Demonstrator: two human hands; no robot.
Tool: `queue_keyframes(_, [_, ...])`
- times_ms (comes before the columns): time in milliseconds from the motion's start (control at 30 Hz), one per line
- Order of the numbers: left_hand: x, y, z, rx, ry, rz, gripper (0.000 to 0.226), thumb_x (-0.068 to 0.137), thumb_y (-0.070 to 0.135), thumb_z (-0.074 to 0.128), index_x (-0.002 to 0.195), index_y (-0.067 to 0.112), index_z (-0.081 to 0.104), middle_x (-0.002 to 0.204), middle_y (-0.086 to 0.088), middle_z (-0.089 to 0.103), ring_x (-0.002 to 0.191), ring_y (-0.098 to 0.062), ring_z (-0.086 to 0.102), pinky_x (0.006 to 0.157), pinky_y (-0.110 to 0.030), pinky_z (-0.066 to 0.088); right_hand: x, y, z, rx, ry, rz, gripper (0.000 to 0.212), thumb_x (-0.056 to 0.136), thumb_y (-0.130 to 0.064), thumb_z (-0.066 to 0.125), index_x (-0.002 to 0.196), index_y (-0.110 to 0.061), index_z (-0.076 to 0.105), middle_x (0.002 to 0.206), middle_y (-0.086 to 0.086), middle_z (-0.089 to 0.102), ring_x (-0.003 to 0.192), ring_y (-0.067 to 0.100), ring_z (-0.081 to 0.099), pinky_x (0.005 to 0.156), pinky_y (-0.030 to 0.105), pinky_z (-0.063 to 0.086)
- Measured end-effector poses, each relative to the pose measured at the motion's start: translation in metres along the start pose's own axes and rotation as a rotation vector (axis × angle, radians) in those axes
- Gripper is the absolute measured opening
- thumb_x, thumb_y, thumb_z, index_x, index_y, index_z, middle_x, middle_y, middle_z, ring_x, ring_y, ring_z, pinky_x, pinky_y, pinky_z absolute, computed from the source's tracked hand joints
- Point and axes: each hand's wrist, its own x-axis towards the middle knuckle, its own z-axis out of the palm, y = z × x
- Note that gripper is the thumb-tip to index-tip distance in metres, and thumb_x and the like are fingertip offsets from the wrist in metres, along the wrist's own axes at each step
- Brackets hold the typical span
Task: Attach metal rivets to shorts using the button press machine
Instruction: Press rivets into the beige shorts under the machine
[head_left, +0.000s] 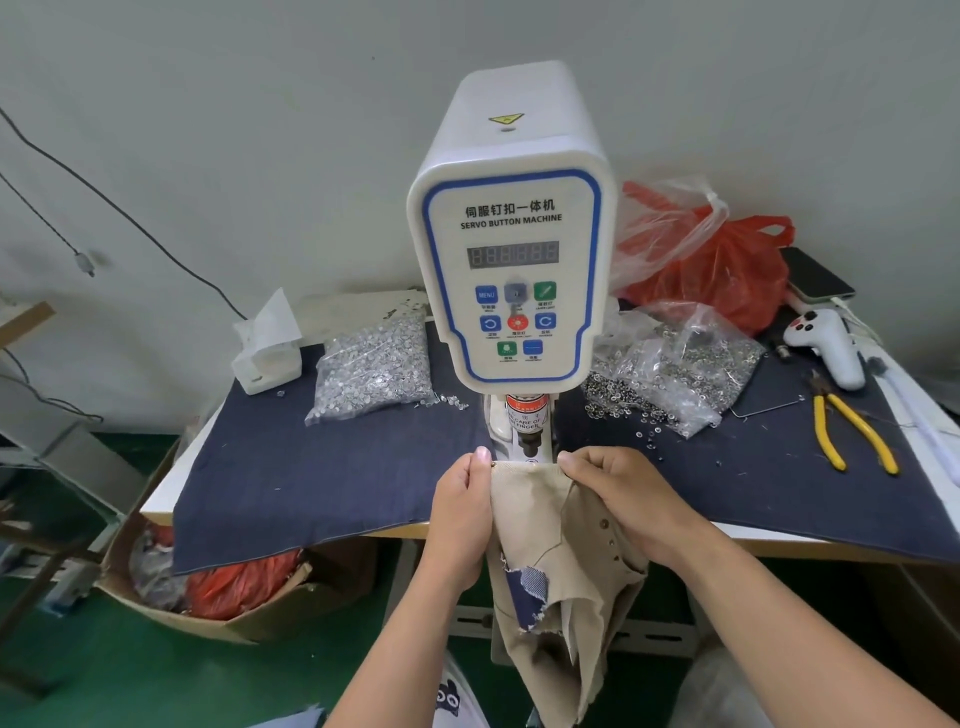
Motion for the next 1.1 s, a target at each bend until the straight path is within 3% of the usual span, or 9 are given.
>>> queue_keyframes(100, [0.0027, -0.0015, 0.0011, -0.001, -0.003, 0.004, 0.044, 0.111, 0.038, 0.043, 0.079, 0.009, 0.048, 0.078, -0.008, 0.046, 0.075, -0.021, 0.041, 0.07, -0.041, 0.037, 0.0026, 0.0, -0.0004, 0.056, -0.017, 0.035, 0.041, 0.097, -0.039, 0.067, 0.066, -0.013, 0.059, 0.062, 0.004, 0.05, 0.058, 0.015, 0.048, 0.059, 0.029, 0.04])
queue_keyframes(200, [0.0034, -0.0004, 0.0012, 0.012, -0.013, 0.01, 0.041, 0.111, 0.038, 0.043, 0.078, 0.015, 0.048, 0.076, -0.006, 0.044, 0.074, -0.02, 0.04, 0.069, -0.04, 0.036, 0.0041, 0.001, -0.0017, 0.009, -0.026, 0.031, 0.04, 0.096, -0.044, 0.065, 0.072, -0.013, 0.055, 0.066, 0.007, 0.043, 0.061, 0.019, 0.042, 0.062, 0.032, 0.037])
queue_keyframes(300, [0.003, -0.0027, -0.0006, 0.026, -0.023, 0.01, 0.04, 0.111, 0.038, 0.043, 0.077, 0.016, 0.047, 0.076, -0.005, 0.043, 0.073, -0.019, 0.038, 0.068, -0.039, 0.035, 0.0039, 0.0017, -0.002, 0.019, -0.038, 0.032, 0.041, 0.095, -0.043, 0.065, 0.066, -0.017, 0.053, 0.061, 0.001, 0.046, 0.057, 0.012, 0.044, 0.062, 0.031, 0.037])
queue_keyframes(433, [0.0006, -0.0052, -0.0015, 0.022, -0.013, -0.002, 0.041, 0.112, 0.035, 0.044, 0.076, 0.016, 0.045, 0.075, -0.005, 0.041, 0.072, -0.019, 0.037, 0.067, -0.038, 0.034, 0.0009, -0.0016, -0.0003, 0.032, -0.056, 0.04, 0.062, 0.081, -0.055, 0.066, 0.079, 0.005, 0.052, 0.073, 0.008, 0.048, 0.069, 0.021, 0.044, 0.069, 0.037, 0.036])
queue_keyframes(533, [0.0005, -0.0043, -0.0009, 0.028, -0.007, -0.002, 0.042, 0.111, 0.036, 0.044, 0.074, 0.018, 0.042, 0.074, -0.005, 0.039, 0.071, -0.019, 0.035, 0.066, -0.038, 0.033, -0.0009, -0.0034, 0.001, 0.039, -0.054, 0.041, 0.068, 0.076, -0.059, 0.066, 0.08, 0.007, 0.05, 0.076, 0.007, 0.048, 0.071, 0.022, 0.042, 0.07, 0.038, 0.034])
queue_keyframes(833, [-0.0014, -0.0013, -0.0003, 0.024, -0.008, -0.028, 0.04, 0.112, 0.036, 0.044, 0.077, 0.015, 0.047, 0.076, -0.008, 0.042, 0.073, -0.021, 0.037, 0.068, -0.039, 0.034, 0.0028, 0.002, -0.0001, 0.023, -0.043, 0.035, 0.063, 0.078, -0.059, 0.066, 0.076, 0.002, 0.052, 0.072, 0.008, 0.049, 0.069, 0.021, 0.045, 0.071, 0.038, 0.038])
queue_keyframes(1100, [-0.001, 0.0002, 0.0001, 0.022, -0.008, -0.049, 0.041, 0.112, 0.037, 0.044, 0.08, 0.012, 0.051, 0.078, -0.008, 0.048, 0.075, -0.021, 0.042, 0.07, -0.04, 0.037, 0.0044, 0.0041, -0.0009, -0.034, -0.026, 0.02, 0.039, 0.083, -0.055, 0.063, 0.07, -0.018, 0.06, 0.067, 0.002, 0.049, 0.066, 0.015, 0.045, 0.07, 0.037, 0.038])
